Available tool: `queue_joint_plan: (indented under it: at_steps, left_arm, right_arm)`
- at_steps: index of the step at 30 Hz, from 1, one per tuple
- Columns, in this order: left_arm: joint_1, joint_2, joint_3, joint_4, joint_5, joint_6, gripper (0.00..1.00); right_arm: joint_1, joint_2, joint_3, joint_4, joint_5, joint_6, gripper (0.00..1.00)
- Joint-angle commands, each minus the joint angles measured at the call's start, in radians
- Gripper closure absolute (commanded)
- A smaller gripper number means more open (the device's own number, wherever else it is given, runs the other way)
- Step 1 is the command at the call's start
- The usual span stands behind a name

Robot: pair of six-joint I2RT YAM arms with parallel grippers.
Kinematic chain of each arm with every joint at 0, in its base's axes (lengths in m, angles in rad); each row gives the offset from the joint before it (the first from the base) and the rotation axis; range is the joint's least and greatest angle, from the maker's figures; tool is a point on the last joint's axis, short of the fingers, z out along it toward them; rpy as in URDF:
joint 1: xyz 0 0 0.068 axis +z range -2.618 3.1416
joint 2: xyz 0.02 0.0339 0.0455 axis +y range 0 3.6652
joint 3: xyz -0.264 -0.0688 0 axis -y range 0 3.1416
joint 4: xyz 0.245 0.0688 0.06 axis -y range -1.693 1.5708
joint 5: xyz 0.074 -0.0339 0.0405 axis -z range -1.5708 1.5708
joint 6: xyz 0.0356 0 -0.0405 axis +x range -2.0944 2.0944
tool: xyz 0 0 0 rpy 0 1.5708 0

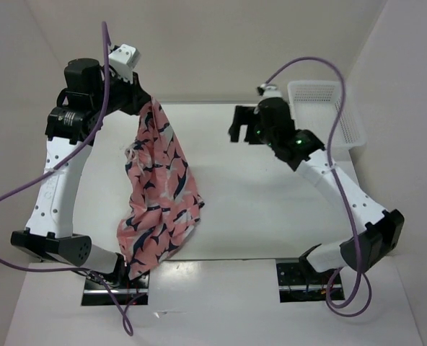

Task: Fold and stack the shorts
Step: Flatten the shorts out

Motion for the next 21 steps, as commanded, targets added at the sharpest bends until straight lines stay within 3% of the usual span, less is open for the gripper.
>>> queue_joint_plan:
  at_steps: [1,5,8,12,20,21]
  left_arm:
    - [-0.002,-0.021,0.019,0.078,0.024,0.004,1.0]
    - [-0.002,-0.012,0.019,0.078,0.024,0.004,1.0]
    - [-0.002,-0.012,0.019,0.078,0.024,0.004,1.0]
    - [-0.002,-0.012,0.019,0.078,0.024,0.004,1.0]
    - [-0.002,-0.012,0.008,0.087,0.033,0.004,1.0]
    - [-0.002,-0.012,0.008,0.087,0.042,0.004,1.0]
  right_arm:
    - [0.148,0.01,-0.05,0.12,-0.023,0.033,0.0]
    - [0.324,0.074,-0.136,0.185,-0.044,0.135,0.0]
    - [0.529,0.153,-0.148,0.223,0.009,0.192,0.0]
    - [0.655,0.211,-0.203,0.317,0.022,0.192,0.0]
    - [0.734,0.338,-0.224,0.383,0.034,0.24,0.0]
    - [0.734,0.349,-0.224,0.396,0.048,0.24,0.06]
